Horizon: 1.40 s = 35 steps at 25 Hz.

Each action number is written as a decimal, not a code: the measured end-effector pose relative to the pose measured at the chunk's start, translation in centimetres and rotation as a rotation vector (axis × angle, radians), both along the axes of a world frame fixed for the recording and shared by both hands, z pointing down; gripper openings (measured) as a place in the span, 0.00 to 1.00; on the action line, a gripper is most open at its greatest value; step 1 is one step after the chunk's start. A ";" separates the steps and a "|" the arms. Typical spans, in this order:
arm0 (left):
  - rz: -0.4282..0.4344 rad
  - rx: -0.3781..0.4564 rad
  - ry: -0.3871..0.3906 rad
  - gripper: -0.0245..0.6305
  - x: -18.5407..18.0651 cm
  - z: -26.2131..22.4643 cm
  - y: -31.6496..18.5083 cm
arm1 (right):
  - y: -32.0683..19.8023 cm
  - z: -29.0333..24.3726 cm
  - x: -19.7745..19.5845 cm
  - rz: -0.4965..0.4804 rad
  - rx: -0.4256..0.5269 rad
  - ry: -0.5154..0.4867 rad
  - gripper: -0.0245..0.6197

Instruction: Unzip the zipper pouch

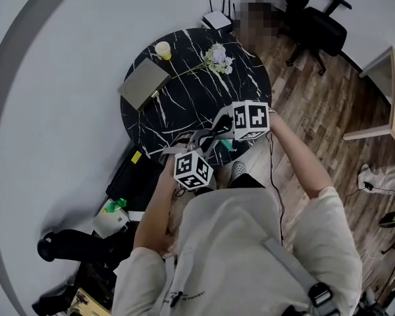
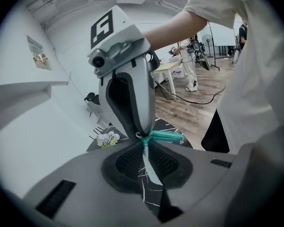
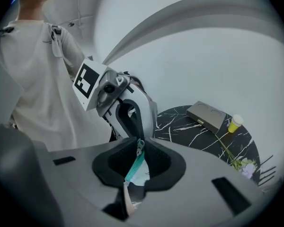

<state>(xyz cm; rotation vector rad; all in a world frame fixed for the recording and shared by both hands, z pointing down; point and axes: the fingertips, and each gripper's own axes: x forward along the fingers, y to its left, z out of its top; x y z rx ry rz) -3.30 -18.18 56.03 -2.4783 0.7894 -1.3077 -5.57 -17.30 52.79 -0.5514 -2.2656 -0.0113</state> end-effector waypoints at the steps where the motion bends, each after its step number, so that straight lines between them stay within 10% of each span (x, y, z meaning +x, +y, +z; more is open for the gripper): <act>1: -0.008 -0.012 0.012 0.11 0.0 0.0 0.0 | 0.1 0.0 0.0 -0.009 0.021 -0.002 0.12; 9: -0.103 -0.112 0.129 0.11 -0.9 -0.5 0.0 | 0.4 -1.0 0.3 -0.079 0.144 -0.076 0.09; 23: -0.243 -0.205 0.286 0.11 -3.2 -1.0 -1.5 | -0.2 -0.7 -0.7 -0.158 0.680 -0.209 0.06; 35: -0.304 -0.166 0.324 0.11 -4.1 -2.2 -2.8 | -1.4 -0.8 -0.1 -0.149 0.709 -0.180 0.05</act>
